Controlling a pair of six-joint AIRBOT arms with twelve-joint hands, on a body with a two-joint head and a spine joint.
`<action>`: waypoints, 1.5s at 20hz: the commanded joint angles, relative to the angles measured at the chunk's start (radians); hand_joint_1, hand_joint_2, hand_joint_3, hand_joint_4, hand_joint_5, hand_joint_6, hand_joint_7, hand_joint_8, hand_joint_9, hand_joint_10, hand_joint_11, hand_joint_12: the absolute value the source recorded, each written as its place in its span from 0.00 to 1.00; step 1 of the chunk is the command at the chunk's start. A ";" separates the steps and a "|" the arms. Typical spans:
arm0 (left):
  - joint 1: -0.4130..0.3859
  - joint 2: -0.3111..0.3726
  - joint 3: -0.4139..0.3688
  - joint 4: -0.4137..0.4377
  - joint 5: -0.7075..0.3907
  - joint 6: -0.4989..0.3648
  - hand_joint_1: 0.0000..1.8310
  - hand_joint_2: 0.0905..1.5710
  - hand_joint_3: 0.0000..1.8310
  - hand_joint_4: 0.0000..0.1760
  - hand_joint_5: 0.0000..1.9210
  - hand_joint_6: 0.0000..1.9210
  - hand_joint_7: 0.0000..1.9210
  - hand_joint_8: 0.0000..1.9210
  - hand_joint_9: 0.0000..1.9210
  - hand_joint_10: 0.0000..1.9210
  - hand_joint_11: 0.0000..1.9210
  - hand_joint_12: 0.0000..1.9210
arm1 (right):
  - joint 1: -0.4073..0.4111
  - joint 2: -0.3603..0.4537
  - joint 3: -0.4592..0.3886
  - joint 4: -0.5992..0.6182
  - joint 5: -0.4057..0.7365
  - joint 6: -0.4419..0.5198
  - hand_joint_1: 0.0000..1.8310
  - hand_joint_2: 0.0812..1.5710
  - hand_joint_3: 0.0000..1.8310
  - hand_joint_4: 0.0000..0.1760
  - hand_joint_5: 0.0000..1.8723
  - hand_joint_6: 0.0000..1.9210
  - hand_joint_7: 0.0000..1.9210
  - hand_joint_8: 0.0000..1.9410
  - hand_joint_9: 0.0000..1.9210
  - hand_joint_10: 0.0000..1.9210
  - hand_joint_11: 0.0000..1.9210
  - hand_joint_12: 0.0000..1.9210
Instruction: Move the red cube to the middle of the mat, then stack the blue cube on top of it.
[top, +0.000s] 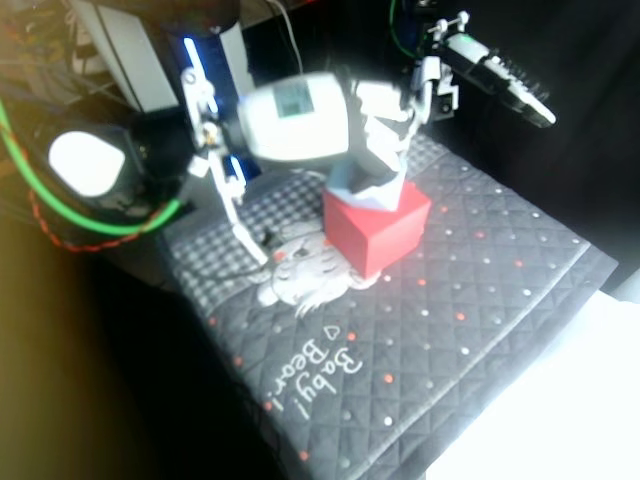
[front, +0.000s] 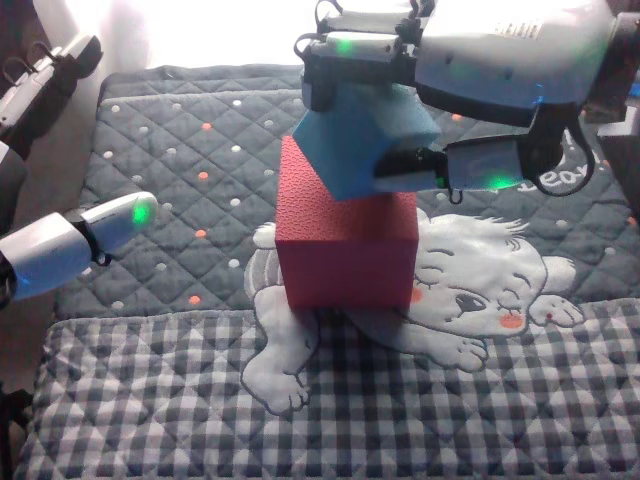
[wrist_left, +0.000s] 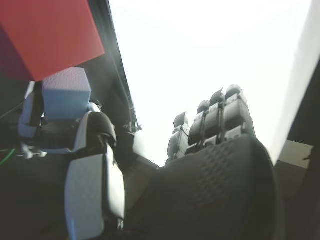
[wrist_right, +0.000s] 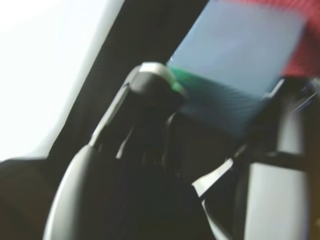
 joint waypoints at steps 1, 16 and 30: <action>-0.008 0.000 0.004 0.023 -0.125 -0.007 0.34 0.70 0.01 0.72 0.00 0.00 0.00 0.00 0.00 0.00 0.00 0.00 | 0.014 -0.003 0.000 0.021 0.074 0.005 0.26 0.84 0.01 0.00 0.05 0.45 0.11 0.15 0.01 0.49 0.00 0.77; 0.010 -0.002 0.003 0.003 -0.149 -0.020 0.37 0.70 0.00 0.55 0.00 0.00 0.00 0.00 0.00 0.00 0.00 0.00 | 0.030 0.037 -0.020 0.006 0.074 0.010 0.15 0.62 0.00 0.09 0.00 0.00 0.00 0.00 0.00 0.00 0.00 0.30; 0.072 0.055 -0.041 0.016 -0.301 -0.029 0.25 0.66 0.00 0.94 0.00 0.00 0.00 0.00 0.00 0.00 0.00 0.00 | -0.184 0.472 -0.250 0.525 0.249 -0.467 0.21 0.73 0.01 0.14 0.00 0.00 0.00 0.00 0.00 0.00 0.00 0.00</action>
